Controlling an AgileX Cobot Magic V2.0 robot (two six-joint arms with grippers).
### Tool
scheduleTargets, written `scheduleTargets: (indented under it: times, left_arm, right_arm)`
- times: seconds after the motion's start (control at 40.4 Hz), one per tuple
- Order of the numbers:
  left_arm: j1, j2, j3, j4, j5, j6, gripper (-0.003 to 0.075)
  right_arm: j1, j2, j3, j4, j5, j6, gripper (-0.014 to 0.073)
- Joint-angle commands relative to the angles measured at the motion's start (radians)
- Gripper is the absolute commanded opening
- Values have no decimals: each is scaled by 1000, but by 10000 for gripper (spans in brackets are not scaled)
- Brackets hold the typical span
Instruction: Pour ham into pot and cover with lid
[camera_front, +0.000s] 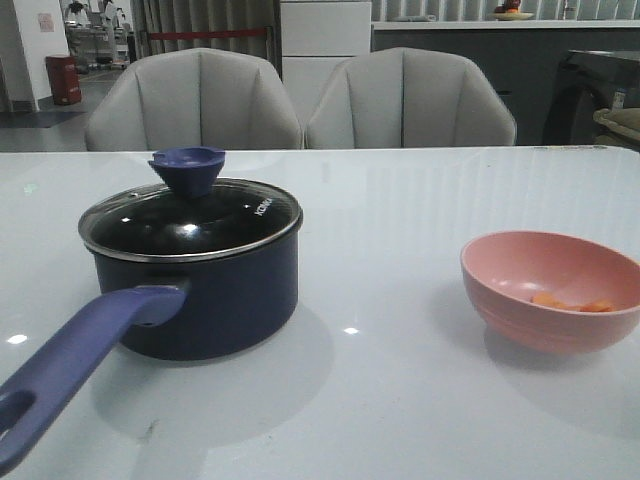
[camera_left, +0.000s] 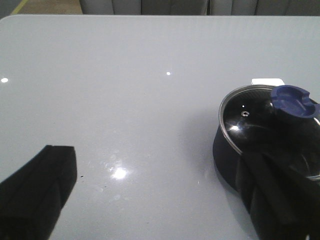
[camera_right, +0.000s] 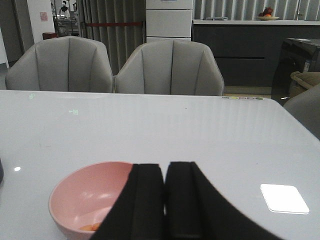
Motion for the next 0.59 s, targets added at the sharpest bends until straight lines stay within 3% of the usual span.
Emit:
scheduleTargets:
  times: [0.0,0.57]
  left_arm:
    - [-39,90,-88,-16,-55,-1,701]
    - [-315,683,-536,-81,50,-13,701]
  right_arm:
    - [-6,-20,10,-2,-77,-7,150]
    - [-6,-20,10,-2,-77,-7,150]
